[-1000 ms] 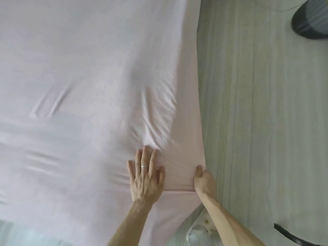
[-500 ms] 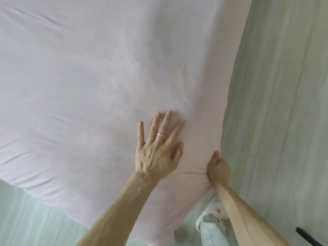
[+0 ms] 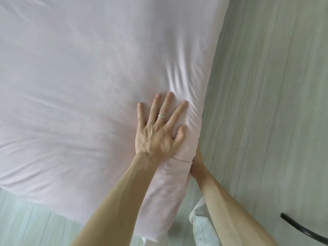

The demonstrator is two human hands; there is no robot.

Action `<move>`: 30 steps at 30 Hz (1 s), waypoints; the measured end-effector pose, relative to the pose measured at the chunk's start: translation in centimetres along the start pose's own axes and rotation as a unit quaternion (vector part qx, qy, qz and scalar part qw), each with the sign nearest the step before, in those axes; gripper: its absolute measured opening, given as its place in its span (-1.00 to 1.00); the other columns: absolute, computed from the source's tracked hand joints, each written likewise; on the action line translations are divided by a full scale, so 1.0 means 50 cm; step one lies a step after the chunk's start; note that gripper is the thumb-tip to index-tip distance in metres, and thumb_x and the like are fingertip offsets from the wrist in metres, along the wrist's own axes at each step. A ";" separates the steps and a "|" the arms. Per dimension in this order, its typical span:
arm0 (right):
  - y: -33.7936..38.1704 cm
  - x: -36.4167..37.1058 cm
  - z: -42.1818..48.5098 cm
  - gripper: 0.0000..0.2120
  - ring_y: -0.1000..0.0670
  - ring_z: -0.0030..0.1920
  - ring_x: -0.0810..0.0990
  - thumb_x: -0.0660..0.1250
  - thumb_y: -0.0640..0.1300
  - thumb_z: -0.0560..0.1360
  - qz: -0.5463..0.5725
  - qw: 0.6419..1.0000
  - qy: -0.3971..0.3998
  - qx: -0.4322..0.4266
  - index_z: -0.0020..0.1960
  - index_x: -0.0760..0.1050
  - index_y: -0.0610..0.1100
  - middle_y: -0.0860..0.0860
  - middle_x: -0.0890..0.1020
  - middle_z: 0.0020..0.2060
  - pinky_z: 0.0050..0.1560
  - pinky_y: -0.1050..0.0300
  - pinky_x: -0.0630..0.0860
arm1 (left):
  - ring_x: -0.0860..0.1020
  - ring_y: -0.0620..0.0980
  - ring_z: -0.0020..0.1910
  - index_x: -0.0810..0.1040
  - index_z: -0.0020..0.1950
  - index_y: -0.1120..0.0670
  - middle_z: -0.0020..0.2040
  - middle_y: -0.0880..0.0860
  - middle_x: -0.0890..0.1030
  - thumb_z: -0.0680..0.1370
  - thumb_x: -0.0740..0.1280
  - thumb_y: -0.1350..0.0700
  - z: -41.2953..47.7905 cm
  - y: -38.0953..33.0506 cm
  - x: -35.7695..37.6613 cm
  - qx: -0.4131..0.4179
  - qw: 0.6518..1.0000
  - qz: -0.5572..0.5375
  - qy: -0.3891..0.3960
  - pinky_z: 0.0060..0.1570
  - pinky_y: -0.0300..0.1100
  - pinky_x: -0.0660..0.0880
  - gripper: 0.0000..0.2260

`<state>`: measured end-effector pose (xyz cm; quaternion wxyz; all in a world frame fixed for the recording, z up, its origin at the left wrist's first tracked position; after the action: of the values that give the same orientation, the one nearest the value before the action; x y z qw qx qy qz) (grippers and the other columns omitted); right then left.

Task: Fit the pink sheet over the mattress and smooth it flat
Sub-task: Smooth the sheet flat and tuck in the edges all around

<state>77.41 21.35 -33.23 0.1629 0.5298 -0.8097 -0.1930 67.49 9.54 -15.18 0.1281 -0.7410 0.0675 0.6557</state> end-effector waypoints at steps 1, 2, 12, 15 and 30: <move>-0.001 0.000 -0.032 -0.62 0.04 0.03 0.65 0.19 0.21 0.57 0.024 1.000 0.017 -0.003 0.12 0.60 -0.03 0.05 0.72 -0.05 0.12 0.06 0.50 | -0.08 0.08 0.60 -0.02 0.59 -0.23 0.63 -0.02 -0.01 0.61 0.06 -0.22 -0.001 -0.005 -0.007 0.002 1.000 -0.002 0.002 0.49 0.27 -0.21 -0.44; -0.014 0.004 -0.049 -0.51 0.04 0.11 0.63 0.18 0.28 0.54 0.043 0.998 0.037 0.004 0.23 0.57 -0.04 0.06 0.70 0.02 0.13 0.10 0.48 | -0.08 0.08 0.60 -0.02 0.59 -0.23 0.63 -0.01 0.00 0.62 0.05 -0.22 0.000 -0.004 -0.006 0.003 1.000 -0.001 0.005 0.49 0.27 -0.21 -0.45; -0.189 -0.060 -0.186 -0.61 -0.04 0.00 0.64 0.21 0.10 0.60 -0.007 0.992 -0.086 0.088 -0.11 0.59 -0.20 -0.10 0.69 -0.10 0.09 0.00 0.55 | -0.13 0.04 0.60 -0.05 0.59 -0.23 0.63 -0.02 -0.03 0.66 -0.02 -0.17 -0.017 -0.005 -0.013 -0.014 0.999 -0.039 0.022 0.48 0.21 -0.27 -0.50; -0.151 -0.107 -0.185 -0.64 -0.18 -0.06 0.56 0.09 -0.03 0.65 -0.113 0.975 -0.189 0.030 -0.06 0.49 -0.29 -0.18 0.59 -0.14 -0.15 0.05 0.41 | -0.10 0.03 0.60 0.01 0.59 -0.22 0.62 -0.02 0.01 0.66 -0.01 -0.12 -0.022 -0.010 -0.016 -0.020 0.998 -0.064 0.021 0.50 0.23 -0.21 -0.52; 0.015 -0.121 -0.188 -0.54 -0.23 0.22 0.54 0.10 0.12 0.63 -0.209 0.955 -0.206 0.028 0.26 0.46 -0.23 -0.17 0.60 0.17 0.16 0.03 0.39 | 0.10 0.06 0.58 0.24 0.55 -0.13 0.60 0.03 0.15 0.58 0.18 -0.03 -0.146 0.090 -0.071 -0.053 0.996 -0.062 -0.035 0.48 0.29 0.04 -0.48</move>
<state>83.54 25.86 -25.01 -0.0668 0.6404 -0.7017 -0.3051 72.79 2.95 -11.33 0.1316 -0.7262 -0.0182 0.6745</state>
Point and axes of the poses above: each hand's wrist, its own z-axis towards the middle knuckle, its own x-axis out of the palm, y = z × x, the point moved 6 cm from there along z, towards the middle knuckle
